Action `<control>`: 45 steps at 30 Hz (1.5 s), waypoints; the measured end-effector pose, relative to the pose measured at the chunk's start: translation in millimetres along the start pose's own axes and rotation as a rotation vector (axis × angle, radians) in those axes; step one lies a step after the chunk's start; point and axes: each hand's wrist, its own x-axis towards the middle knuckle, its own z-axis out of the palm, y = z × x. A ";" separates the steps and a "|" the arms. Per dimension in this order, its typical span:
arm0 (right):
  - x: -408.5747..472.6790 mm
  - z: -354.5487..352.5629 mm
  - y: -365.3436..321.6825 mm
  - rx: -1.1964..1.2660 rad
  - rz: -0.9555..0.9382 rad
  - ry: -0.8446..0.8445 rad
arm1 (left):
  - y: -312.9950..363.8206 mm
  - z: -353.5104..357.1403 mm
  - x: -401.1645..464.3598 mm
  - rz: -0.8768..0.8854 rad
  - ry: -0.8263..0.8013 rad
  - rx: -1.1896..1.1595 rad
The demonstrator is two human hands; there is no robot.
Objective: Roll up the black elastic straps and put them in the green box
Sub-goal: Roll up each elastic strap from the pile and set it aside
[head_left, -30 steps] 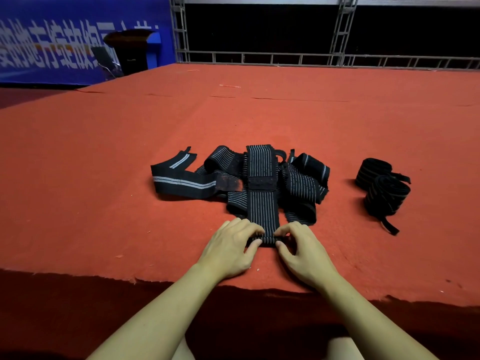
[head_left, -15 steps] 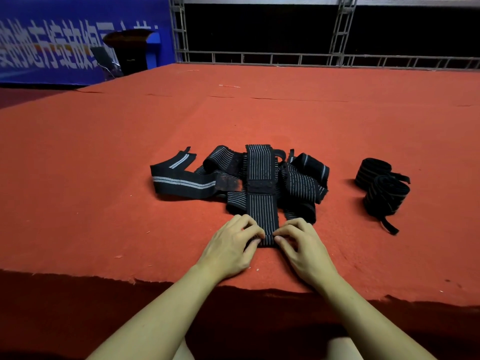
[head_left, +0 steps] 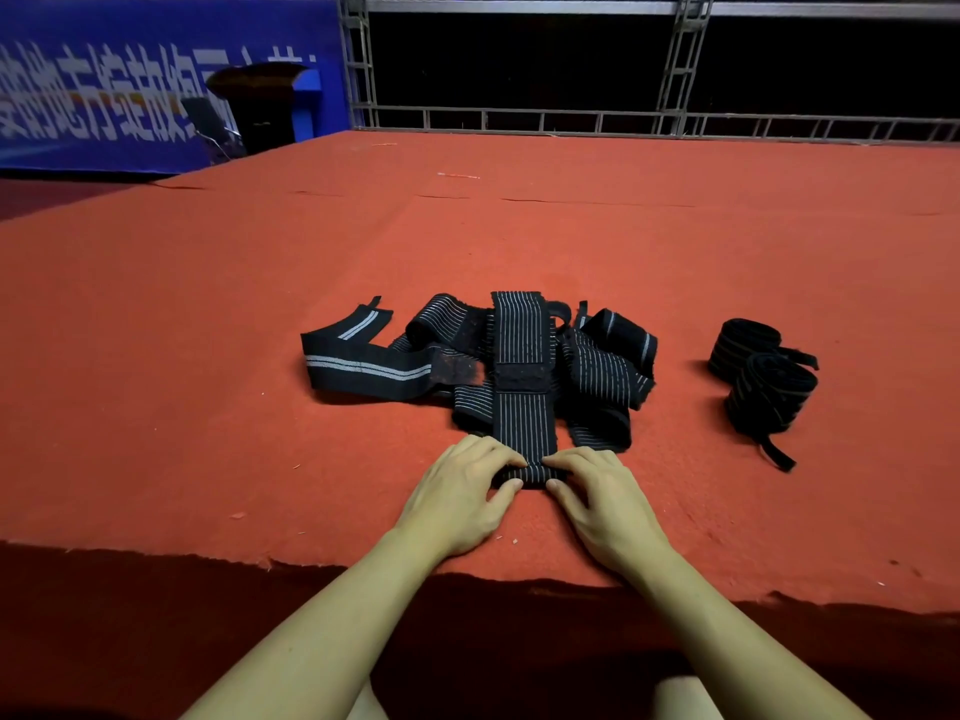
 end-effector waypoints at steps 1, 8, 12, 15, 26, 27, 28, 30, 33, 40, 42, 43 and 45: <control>-0.4 -0.5 -0.9 0.007 0.004 0.002 | 0.0 -0.1 -0.3 0.005 0.007 -0.004; -4.4 -5.3 -8.7 0.128 0.074 0.021 | 4.4 -2.9 -2.5 0.025 0.003 -0.101; -4.6 -5.1 -8.4 0.128 0.077 0.014 | 6.8 -5.7 -3.4 -0.009 0.000 -0.180; -3.8 -4.9 -7.6 0.113 0.066 0.028 | 5.7 -4.2 -3.0 -0.002 -0.002 -0.156; -5.2 -1.5 -6.8 0.025 0.084 0.007 | 1.3 -0.6 -0.5 -0.069 -0.044 0.025; -5.4 -2.2 -7.3 0.028 0.066 0.008 | 0.7 -0.6 0.1 -0.081 -0.063 0.039; -5.4 -2.9 -7.8 0.033 0.046 0.007 | 0.1 -0.2 0.5 -0.091 -0.077 0.048; -4.9 -3.4 -7.8 0.023 0.009 0.001 | -0.8 0.8 1.0 -0.105 -0.096 0.059; -3.6 -2.3 -4.7 -0.006 0.005 -0.013 | -1.4 2.1 1.1 -0.125 -0.130 0.085; -1.8 1.4 -2.6 -0.048 0.033 -0.060 | 1.8 0.5 2.7 -0.129 -0.084 0.067; -2.3 2.6 -2.3 -0.064 0.044 -0.064 | 1.8 0.4 3.4 -0.137 -0.076 0.056; -2.4 2.6 -2.7 -0.072 0.049 -0.067 | 1.5 0.8 3.9 -0.143 -0.077 0.052; -3.1 2.8 -3.5 -0.083 0.048 -0.074 | 0.7 1.6 5.1 -0.161 -0.091 0.044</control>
